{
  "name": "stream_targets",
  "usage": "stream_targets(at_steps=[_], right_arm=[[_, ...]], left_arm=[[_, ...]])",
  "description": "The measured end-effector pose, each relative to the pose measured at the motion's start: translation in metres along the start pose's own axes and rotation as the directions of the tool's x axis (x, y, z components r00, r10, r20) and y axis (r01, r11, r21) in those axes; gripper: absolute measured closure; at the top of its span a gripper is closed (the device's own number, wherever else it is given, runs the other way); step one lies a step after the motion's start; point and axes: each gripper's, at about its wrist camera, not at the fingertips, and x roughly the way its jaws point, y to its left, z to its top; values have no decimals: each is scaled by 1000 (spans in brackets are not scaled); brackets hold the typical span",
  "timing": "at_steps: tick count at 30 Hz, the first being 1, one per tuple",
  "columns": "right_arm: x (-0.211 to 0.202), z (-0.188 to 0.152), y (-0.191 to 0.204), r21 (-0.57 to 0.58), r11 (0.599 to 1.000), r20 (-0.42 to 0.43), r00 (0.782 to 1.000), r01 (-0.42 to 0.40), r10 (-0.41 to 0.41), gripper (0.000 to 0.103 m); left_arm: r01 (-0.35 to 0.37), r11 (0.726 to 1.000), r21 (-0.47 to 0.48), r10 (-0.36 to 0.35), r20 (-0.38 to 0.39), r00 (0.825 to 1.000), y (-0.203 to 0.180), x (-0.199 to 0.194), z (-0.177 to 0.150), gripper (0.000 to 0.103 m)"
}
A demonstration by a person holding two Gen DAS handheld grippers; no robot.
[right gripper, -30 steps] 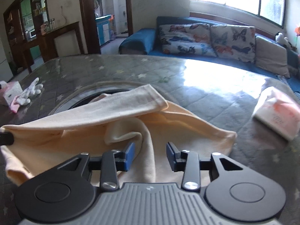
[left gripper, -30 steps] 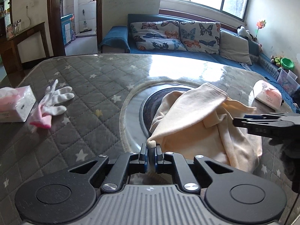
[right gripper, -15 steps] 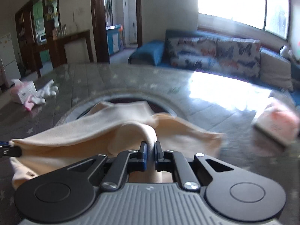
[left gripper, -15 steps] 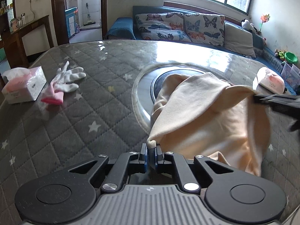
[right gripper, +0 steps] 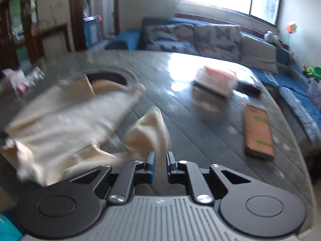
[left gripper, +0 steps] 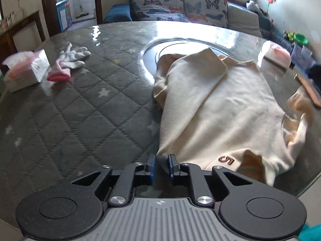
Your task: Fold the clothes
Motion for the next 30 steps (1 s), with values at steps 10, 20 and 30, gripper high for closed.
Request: stream_targets(at_steps=[10,20,30], right_arm=[[19,38,2,-49,999,52,999,-11,14,73],[94,90,48,-102,988,54,991,-117,123,69],[145,109,52,-81,986,9,989,-144,145,68]], left_arm=[[-54,998,37,50,99,994,3,-2,46,60],[72,979,191,-98,128,987,-76,62,122,60],[51,964,261,-73,76,994,-122,140,148,58]])
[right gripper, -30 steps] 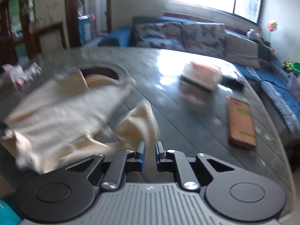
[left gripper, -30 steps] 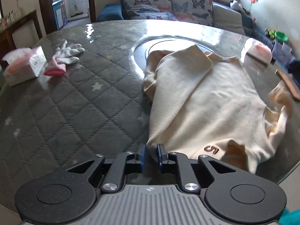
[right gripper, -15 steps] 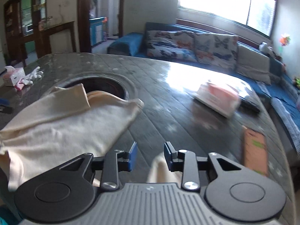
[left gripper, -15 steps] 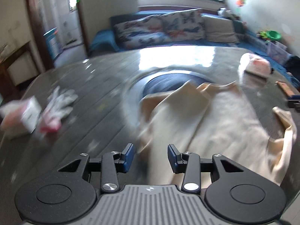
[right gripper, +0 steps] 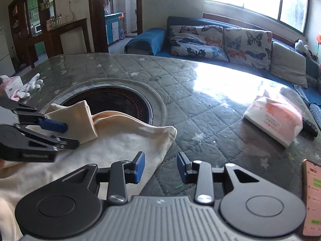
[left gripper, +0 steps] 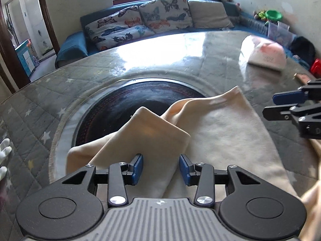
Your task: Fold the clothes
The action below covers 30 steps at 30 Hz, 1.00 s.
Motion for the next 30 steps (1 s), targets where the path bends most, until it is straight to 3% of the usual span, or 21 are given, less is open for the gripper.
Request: stream_targets(at_steps=[2,4,7,11,15,17,19,23,26,28,30], right_arm=[[6,1,-1,-1,1000,-6,1000,-1,1,68],[11,1,-1,-2,1000,-12,1000,1,-1,68],[15,2,-2,-1,1000,-12,1000,10,-10,68],[17,2,-1,6,1000,-14,1000,23,-23,68],[20,0,-1,12,999,-22,999,42,-41,67],[23,0,-1,19,999,-24,999,49,-49,66],[26,0,1,22,998,-27,998,54,-54,64],[31,-1,6,25,998,-33,998,60,-59,64],[27,-2,11,25,998,-28,998,55,-55,63],[24,-1,14,17,998,-22,998,56,-55,61],[20,1,16,0,998,-12,998,58,-58,60]], left_arm=[[-3,1000,16,3,16,1000,-1,3,0,64],[-3,1000,8,3,27,1000,3,2,-1,91],[5,998,-56,-3,44,999,22,-5,0,103],[-28,988,-151,45,107,993,60,-36,-6,103],[-127,951,-281,171,138,976,107,-71,-19,103],[-114,936,-334,165,126,978,125,-81,-24,103],[-74,947,-314,118,126,985,121,-84,-26,102],[-7,985,-173,26,106,994,74,-68,-25,98],[32,996,-78,-26,75,997,38,-44,-21,89],[33,999,-36,-31,54,998,19,-28,-16,68],[28,1000,6,-28,44,999,4,-15,-11,53]])
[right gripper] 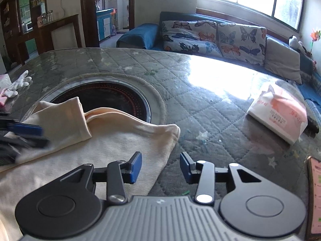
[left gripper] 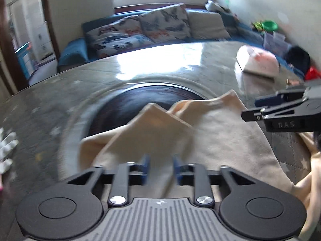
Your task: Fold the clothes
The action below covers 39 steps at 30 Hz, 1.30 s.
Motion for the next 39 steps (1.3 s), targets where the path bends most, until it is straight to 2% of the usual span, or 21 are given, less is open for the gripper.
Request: stream_targets(at_steps=[3,4,7,11,15,17,20,22,25,26,28,31,33,36,39], right_arm=[[-4,2,1,-14,1000,7,1000,-2,2,58],[-4,2,2,-16,1000,8,1000,-1,2,58],[-4,2,-1,-9,1000,8,1000,6,-6,58],[-3,-1,-3,13,1000,7,1000,16,-16,58],[-7,-4,-1,17,1000,10,1000,22,-23,58],[-9,-6,-1,16,1000,11,1000,26,-26,58],[-12,-8,0,14,999,13,999,30,-30,58],[-13,-8,0,12,999,16,999,33,-33,58],[-13,-8,-2,13,999,16,999,33,-33,58],[-12,-8,-2,13,999,16,999,34,-34,58],[-11,-7,-3,14,999,14,999,34,-35,58],[-7,-5,-4,21,999,13,999,32,-32,58],[-4,-3,-5,23,999,12,999,31,-31,58],[2,1,-6,28,999,12,1000,25,-25,59],[6,4,-6,31,999,14,1000,21,-22,59]], left_arm=[[-15,1000,19,16,-5,1000,-9,13,0,55],[-12,1000,6,12,-3,1000,-6,15,0,71],[3,999,-54,-3,-2,1000,11,12,1,97],[-9,989,-145,16,48,999,40,-12,-4,99],[-41,964,-261,75,121,990,78,-50,-15,99],[-79,939,-334,134,146,980,102,-73,-25,99],[-157,880,-448,241,136,961,142,-105,-49,99],[-225,831,-508,317,101,943,168,-121,-68,99],[-329,758,-563,399,1,917,199,-132,-94,97],[-353,739,-573,413,-29,910,207,-133,-100,96],[-372,721,-585,422,-55,905,214,-137,-107,92],[-380,739,-556,434,-40,900,206,-139,-100,83],[-341,785,-517,395,-5,919,193,-134,-88,77],[-265,870,-415,308,39,951,165,-113,-61,61],[-191,924,-332,217,43,975,141,-79,-35,60]])
